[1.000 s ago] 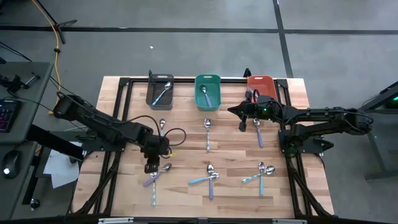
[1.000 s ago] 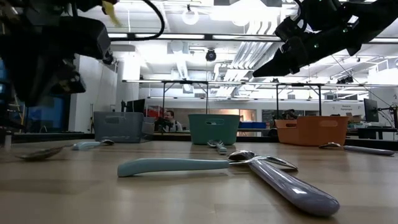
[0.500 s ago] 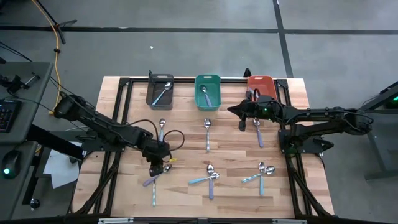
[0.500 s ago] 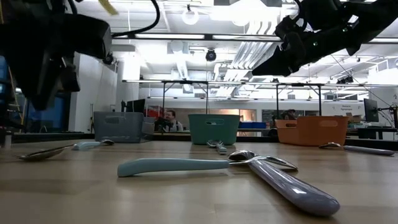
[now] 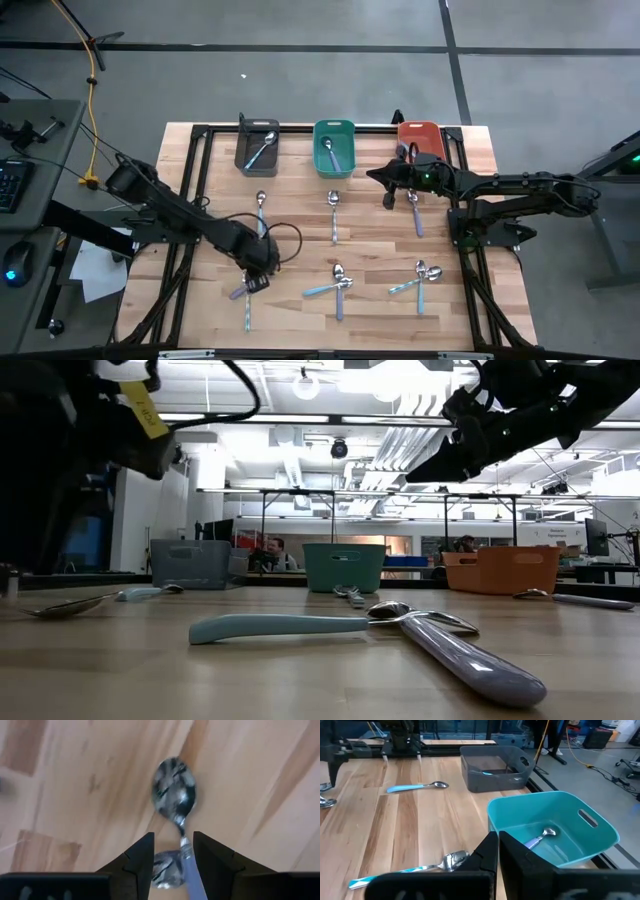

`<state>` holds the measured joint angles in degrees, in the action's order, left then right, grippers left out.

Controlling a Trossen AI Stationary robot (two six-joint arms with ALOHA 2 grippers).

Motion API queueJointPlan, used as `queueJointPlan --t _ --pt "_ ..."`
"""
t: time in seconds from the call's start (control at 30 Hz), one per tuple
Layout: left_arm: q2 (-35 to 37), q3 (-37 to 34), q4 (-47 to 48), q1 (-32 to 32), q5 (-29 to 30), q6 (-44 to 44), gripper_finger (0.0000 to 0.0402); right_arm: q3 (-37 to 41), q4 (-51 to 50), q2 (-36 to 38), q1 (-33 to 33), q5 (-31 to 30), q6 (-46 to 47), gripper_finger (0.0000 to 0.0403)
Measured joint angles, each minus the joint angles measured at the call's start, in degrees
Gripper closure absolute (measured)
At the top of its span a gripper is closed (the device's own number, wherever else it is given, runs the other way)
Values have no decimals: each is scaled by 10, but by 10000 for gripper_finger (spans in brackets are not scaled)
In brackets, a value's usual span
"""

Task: Sort silverware by color (type)
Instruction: Put the bottom left purple spoon into the green bin

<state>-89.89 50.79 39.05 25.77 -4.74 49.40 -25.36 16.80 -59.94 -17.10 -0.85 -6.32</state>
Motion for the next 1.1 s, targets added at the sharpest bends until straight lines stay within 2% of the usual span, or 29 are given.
queueJointPlan --t 0.37,0.7,1.1 --pt "-80 34 15 18 -26 14 272 0 -2 0 0 0 3 402" --pt "-91 34 18 2 -15 15 278 0 -2 0 0 1 0 402" --pt "-91 34 7 -18 -37 -58 392 0 -2 0 0 3 -14 402"
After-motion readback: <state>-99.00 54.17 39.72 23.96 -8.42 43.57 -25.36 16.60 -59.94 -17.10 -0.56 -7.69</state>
